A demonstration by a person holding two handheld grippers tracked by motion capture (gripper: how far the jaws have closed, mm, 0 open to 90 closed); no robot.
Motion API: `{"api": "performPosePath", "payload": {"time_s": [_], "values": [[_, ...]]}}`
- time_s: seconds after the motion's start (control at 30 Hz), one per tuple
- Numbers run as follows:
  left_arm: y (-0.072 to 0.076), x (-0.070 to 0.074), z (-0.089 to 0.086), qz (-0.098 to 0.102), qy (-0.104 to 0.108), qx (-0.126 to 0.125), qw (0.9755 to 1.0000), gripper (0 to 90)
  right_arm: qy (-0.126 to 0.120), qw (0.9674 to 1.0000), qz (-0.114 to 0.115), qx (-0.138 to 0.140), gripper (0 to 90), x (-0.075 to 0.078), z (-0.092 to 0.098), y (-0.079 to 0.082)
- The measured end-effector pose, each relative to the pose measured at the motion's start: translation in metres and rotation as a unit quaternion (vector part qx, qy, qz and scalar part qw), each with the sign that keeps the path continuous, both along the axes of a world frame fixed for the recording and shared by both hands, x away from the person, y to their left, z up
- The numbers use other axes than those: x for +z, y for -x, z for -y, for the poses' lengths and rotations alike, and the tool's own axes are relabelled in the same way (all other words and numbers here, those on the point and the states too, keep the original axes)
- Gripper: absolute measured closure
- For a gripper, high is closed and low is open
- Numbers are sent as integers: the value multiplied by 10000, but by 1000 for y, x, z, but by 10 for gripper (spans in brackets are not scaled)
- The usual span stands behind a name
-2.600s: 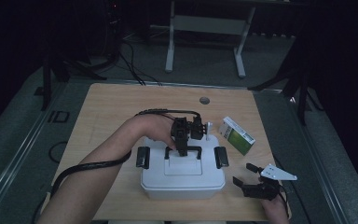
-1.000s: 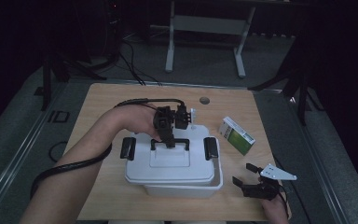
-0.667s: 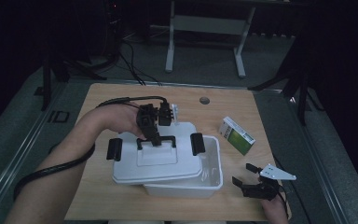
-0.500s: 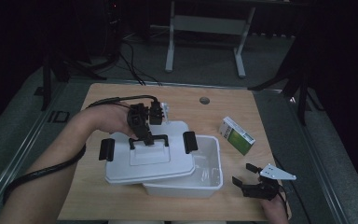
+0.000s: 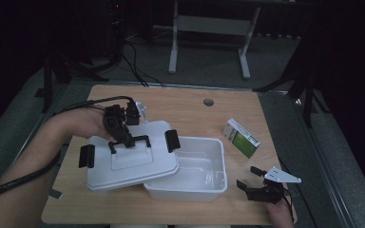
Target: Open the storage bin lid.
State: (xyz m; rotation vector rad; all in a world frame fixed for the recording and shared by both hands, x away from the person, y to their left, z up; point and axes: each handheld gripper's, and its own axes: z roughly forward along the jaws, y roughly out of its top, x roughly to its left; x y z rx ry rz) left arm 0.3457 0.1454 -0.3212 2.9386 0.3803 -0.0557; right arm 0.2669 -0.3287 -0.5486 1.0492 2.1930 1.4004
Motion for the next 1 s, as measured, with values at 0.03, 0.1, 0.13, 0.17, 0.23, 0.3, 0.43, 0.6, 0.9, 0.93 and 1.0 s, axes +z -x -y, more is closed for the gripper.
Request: {"api": "performPosePath", "payload": {"time_s": [0.03, 0.1, 0.13, 0.17, 0.23, 0.3, 0.43, 0.6, 0.9, 0.93, 1.0], "values": [[0, 0, -3, 19, 5, 25, 10000, 844, 0, 10000, 4, 14, 122, 0, 0, 0], [1, -2, -13, -20, 13, 107, 9999, 844, 5, 10000, -2, 23, 122, 0, 0, 0], [2, -3, -17, -18, 14, 146, 9999, 844, 9, 10000, -7, 29, 122, 0, 0, 0], [2, -3, -19, -40, 4, 165, 9999, 844, 8, 10000, -1, 35, 122, 0, 0, 0], [4, -4, -26, -21, 9, 234, 9997, 844, 7, 10000, -10, 27, 122, 0, 0, 0], [6, -5, -34, -58, 44, 295, 9995, 844, -9, 10000, 7, 26, 122, 0, 0, 0], [8, -7, -50, -41, 73, 461, 9989, 844, -11, 10000, 9, 24, 122, 0, -1, 0], [10, -13, -71, -81, 106, 658, 9977, 844, -17, 10000, -6, 13, 122, 0, 0, 0], [15, -29, -103, -158, 111, 997, 9948, 844, -15, 10000, -11, 4, 122, 0, 0, 0], [15, -29, -103, -158, 111, 997, 9948, 844, -19, 10000, -17, 3, 122, 0, -1, 0], [16, -34, -112, -176, 112, 1086, 9939, 844, -29, 10000, -16, 2, 122, 0, -1, 0]]}}
